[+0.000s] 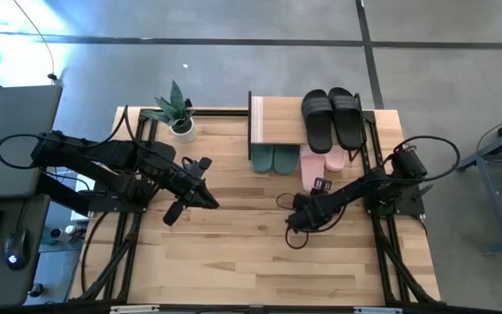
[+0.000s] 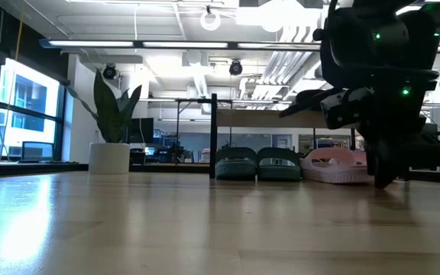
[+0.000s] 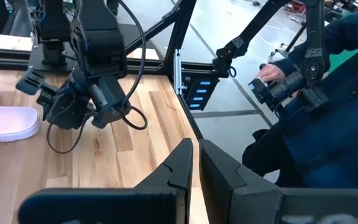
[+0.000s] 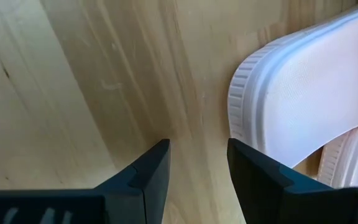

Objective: Pick and place slides into the shelf
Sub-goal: Move the pink slipper under the shelf

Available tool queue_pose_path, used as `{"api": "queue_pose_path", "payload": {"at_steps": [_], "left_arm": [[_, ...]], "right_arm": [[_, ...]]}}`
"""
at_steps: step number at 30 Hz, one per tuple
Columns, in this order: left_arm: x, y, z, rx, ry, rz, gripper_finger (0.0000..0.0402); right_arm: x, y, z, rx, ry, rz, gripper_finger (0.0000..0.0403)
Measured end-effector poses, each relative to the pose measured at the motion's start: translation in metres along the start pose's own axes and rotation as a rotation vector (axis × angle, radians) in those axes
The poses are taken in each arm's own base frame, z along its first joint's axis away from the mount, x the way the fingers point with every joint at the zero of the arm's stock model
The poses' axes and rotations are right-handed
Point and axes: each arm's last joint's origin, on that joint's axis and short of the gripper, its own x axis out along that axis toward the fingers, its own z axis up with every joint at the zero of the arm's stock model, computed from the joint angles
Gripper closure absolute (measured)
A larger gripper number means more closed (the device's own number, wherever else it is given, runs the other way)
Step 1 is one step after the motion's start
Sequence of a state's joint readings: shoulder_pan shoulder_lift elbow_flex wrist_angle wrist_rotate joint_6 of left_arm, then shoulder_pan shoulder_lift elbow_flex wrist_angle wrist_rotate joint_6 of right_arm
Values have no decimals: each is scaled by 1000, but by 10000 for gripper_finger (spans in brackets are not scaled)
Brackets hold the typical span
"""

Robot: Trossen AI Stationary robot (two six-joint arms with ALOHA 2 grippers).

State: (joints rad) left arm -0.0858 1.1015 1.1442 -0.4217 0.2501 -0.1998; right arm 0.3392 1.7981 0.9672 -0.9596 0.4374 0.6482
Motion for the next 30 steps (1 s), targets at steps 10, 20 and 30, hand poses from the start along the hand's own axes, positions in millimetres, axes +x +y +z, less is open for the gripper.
{"api": "queue_pose_path", "payload": {"at_steps": [10,20,30], "left_arm": [[0,0,0,16,0,0,385],[0,0,0,20,0,0,385],[0,0,0,20,0,1,385]], "right_arm": [[13,-19,14,98,26,-2,283],[25,-41,25,163,80,2,313],[32,-57,26,243,115,-65,314]]}}
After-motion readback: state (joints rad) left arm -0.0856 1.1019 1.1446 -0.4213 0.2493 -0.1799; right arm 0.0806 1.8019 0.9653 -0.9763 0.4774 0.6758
